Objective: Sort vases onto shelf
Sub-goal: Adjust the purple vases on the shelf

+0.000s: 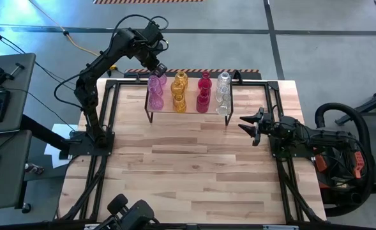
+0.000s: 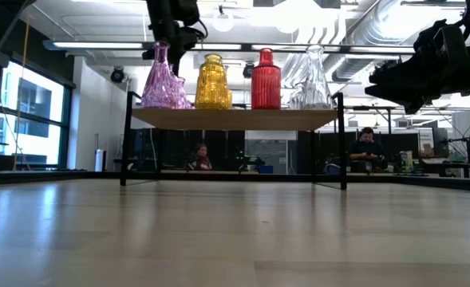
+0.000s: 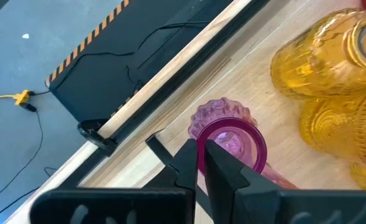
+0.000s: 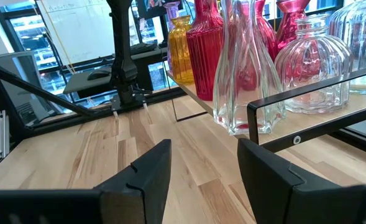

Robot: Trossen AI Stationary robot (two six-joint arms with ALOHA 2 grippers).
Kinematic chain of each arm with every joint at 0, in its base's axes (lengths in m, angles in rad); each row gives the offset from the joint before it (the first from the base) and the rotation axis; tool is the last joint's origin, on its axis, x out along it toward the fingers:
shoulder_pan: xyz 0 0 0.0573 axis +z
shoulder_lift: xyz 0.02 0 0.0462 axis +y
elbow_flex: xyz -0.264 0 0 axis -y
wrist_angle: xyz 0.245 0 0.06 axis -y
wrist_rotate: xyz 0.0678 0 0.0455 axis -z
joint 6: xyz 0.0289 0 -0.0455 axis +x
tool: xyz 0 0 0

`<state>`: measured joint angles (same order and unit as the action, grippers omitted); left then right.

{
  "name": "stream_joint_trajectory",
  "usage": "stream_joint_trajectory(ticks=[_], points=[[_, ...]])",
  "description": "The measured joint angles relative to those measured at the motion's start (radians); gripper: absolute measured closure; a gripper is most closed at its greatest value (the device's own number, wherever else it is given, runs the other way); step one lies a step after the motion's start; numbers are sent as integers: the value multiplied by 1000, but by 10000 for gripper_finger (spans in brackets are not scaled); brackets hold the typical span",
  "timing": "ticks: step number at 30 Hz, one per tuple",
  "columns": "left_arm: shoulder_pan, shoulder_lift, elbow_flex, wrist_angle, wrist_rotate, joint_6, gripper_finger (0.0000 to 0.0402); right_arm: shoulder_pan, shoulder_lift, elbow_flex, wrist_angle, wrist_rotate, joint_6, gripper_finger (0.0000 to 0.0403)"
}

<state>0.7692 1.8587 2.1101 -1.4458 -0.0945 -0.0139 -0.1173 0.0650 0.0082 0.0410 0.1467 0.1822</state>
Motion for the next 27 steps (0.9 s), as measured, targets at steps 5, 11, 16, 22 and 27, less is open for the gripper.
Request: stream_joint_trajectory(ticks=[5,11,16,22,27], points=[[0,0,0,-4,-1,2,392,0,0,0,0,0,0,233],[-11,0,0,14,21,3,392,0,0,0,0,0,0,233],[-13,2,0,27,50,8,380,0,0,0,0,0,0,233],[-13,4,0,27,59,17,357,0,0,0,0,0,0,233],[-13,4,0,27,59,18,339,0,0,0,0,0,0,233]])
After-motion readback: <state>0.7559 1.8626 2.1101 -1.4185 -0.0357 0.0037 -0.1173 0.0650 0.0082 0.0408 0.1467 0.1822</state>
